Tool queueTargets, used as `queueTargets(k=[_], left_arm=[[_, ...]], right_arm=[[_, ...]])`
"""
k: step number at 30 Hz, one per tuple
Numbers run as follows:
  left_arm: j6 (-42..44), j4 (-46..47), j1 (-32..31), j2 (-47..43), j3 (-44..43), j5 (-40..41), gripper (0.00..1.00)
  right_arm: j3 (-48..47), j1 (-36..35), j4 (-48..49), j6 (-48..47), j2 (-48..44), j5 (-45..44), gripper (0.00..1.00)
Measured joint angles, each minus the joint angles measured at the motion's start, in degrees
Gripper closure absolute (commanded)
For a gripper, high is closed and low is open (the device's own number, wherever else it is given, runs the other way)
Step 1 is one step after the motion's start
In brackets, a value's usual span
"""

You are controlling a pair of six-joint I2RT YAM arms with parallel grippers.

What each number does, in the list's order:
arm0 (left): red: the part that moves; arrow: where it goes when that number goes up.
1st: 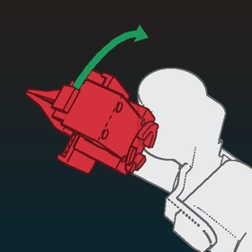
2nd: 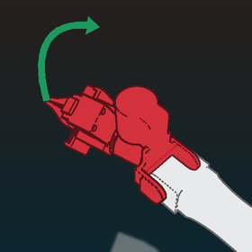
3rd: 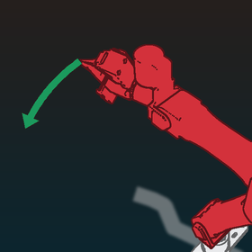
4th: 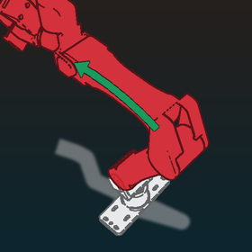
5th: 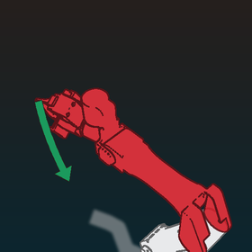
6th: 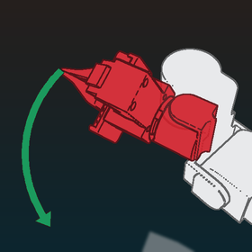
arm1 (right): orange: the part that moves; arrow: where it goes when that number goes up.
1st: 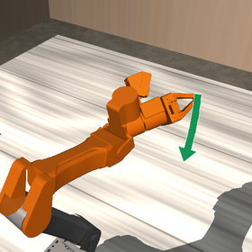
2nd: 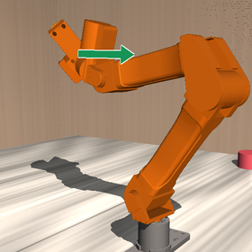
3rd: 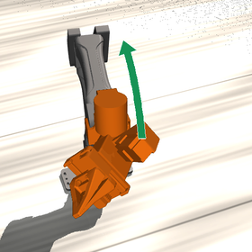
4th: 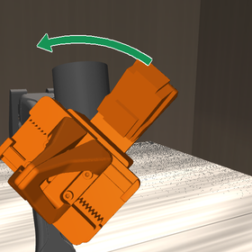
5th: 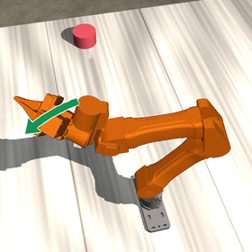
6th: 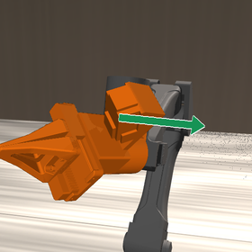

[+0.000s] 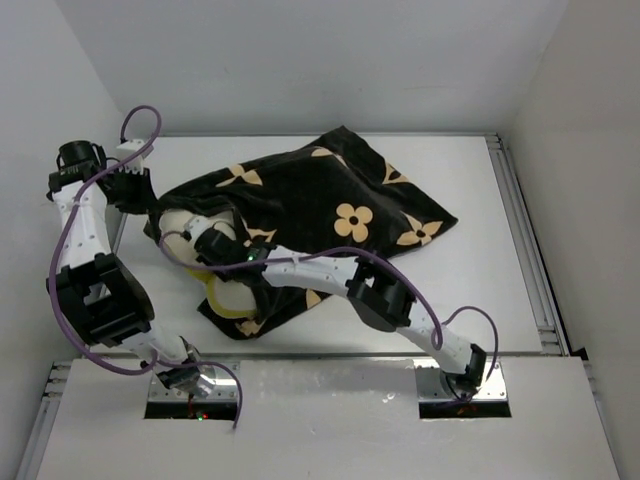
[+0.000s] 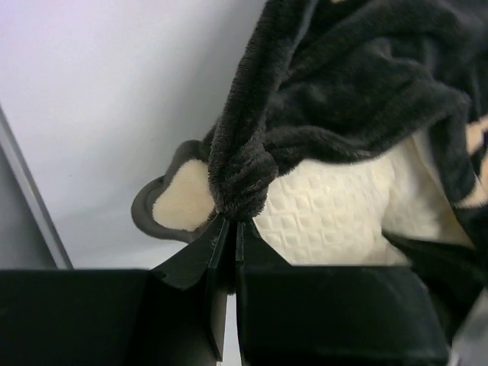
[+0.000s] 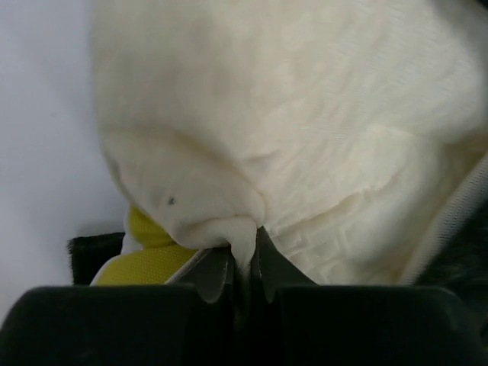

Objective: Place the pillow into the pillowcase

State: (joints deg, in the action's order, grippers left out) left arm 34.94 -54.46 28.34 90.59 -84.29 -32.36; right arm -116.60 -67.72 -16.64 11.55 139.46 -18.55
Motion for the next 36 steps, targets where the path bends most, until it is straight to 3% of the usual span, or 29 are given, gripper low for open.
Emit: queueTargets(k=[7, 16, 21, 26, 27, 31, 33, 34, 36], left_arm=[[5.4, -6.0, -2.3, -1.0, -0.6, -4.9, 1.00], [14.4, -14.8, -6.8, -0.3, -5.6, -8.4, 1.00], [16.7, -17.0, -12.3, -0.3, -5.3, -6.4, 1.00], [18.2, -16.5, -12.2, 0.5, -1.0, -4.1, 1.00], [18.6, -16.4, -11.8, 0.9, 0.2, -3.4, 0.98], [19.9, -15.3, -10.2, 1.2, 3.4, 0.0, 0.55], [20.6, -14.8, -9.9, 0.2, 3.4, 1.6, 0.51], [20.8, -14.2, -9.8, -0.8, 3.3, 1.9, 0.52], [21.2, -13.5, -9.9, -3.1, 1.7, 2.1, 0.73]], right_arm=[[11.0, 9.2, 1.6, 8.3, -7.4, 1.6, 1.00], [17.3, 27.1, -3.2, 9.6, -15.4, -3.5, 1.00], [17.3, 26.9, -4.7, 9.0, -15.7, -6.8, 1.00], [17.3, 23.7, -4.3, 8.8, -15.6, -7.2, 1.00], [17.3, 23.6, -4.2, 8.8, -15.5, -6.9, 1.00], [18.3, 24.0, -1.8, 8.8, -15.6, -3.8, 1.00], [20.6, 24.5, 1.4, 8.9, -16.2, -0.2, 1.00], [21.2, 24.7, 2.3, 8.9, -16.3, 1.3, 1.00], [21.3, 25.1, 3.3, 9.0, -16.5, 4.4, 1.00]])
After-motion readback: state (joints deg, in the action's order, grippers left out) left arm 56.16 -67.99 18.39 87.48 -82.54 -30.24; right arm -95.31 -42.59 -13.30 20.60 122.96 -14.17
